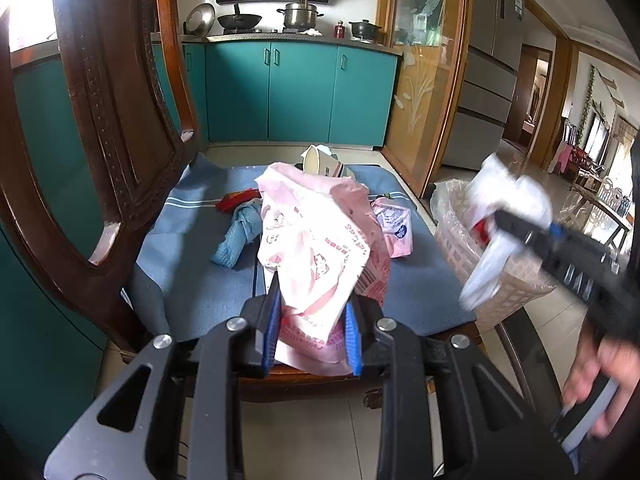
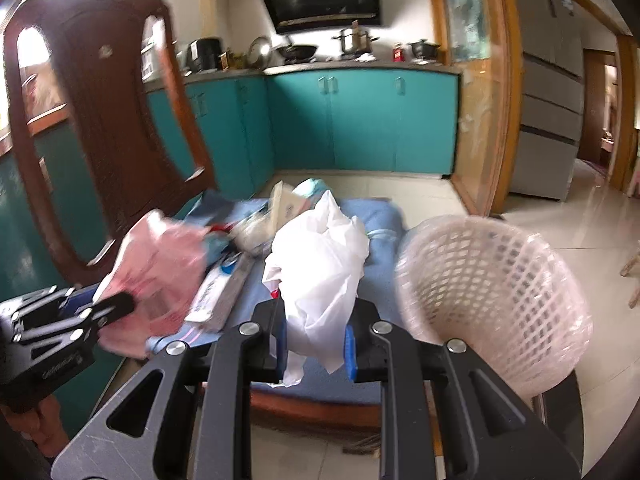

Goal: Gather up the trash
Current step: 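Carry the white plastic bag over the wastebasket and open the right tool, then swing the large pink bag over the wastebasket and open the left tool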

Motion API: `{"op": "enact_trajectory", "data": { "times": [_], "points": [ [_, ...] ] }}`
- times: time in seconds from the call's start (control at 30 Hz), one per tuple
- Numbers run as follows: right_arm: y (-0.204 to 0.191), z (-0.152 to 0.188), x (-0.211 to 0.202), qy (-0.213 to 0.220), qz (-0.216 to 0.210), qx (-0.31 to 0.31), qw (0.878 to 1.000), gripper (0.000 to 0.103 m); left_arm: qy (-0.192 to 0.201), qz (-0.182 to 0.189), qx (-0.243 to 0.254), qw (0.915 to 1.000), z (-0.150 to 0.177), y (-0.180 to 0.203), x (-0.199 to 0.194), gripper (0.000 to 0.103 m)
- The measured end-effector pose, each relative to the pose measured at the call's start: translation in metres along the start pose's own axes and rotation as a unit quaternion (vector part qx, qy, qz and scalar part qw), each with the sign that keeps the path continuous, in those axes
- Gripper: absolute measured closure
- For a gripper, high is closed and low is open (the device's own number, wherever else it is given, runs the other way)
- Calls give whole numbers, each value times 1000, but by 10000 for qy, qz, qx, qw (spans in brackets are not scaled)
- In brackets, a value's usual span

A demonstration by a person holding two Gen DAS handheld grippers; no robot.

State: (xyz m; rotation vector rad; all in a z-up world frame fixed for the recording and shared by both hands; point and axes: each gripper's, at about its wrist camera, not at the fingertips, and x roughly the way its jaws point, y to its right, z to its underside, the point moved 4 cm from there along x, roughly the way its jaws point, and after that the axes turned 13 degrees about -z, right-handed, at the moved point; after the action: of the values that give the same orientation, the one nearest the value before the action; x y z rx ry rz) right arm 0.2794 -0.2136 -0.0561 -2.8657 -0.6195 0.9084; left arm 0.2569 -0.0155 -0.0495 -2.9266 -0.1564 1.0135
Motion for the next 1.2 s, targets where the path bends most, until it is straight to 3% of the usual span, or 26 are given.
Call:
{"op": "enact_trajectory", "data": {
  "times": [0.17, 0.3, 0.43, 0.57, 1.2],
  "points": [
    [65, -25, -19, 407, 705, 298, 9962, 81, -11, -7, 24, 10000, 1, 1, 0, 75],
    [117, -29, -11, 261, 1146, 525, 9917, 77, -50, -54, 76, 9999, 2, 3, 3, 75],
    [143, -19, 1, -14, 1370, 731, 9879, 51, -69, -99, 66, 9999, 3, 4, 6, 75],
    [136, -19, -6, 85, 1333, 613, 9891, 35, -73, -113, 103, 9999, 3, 8, 7, 75],
    [48, -18, -25, 241, -60, 77, 9997, 35, -111, -182, 365, 9991, 3, 30, 20, 75]
  ]
}}
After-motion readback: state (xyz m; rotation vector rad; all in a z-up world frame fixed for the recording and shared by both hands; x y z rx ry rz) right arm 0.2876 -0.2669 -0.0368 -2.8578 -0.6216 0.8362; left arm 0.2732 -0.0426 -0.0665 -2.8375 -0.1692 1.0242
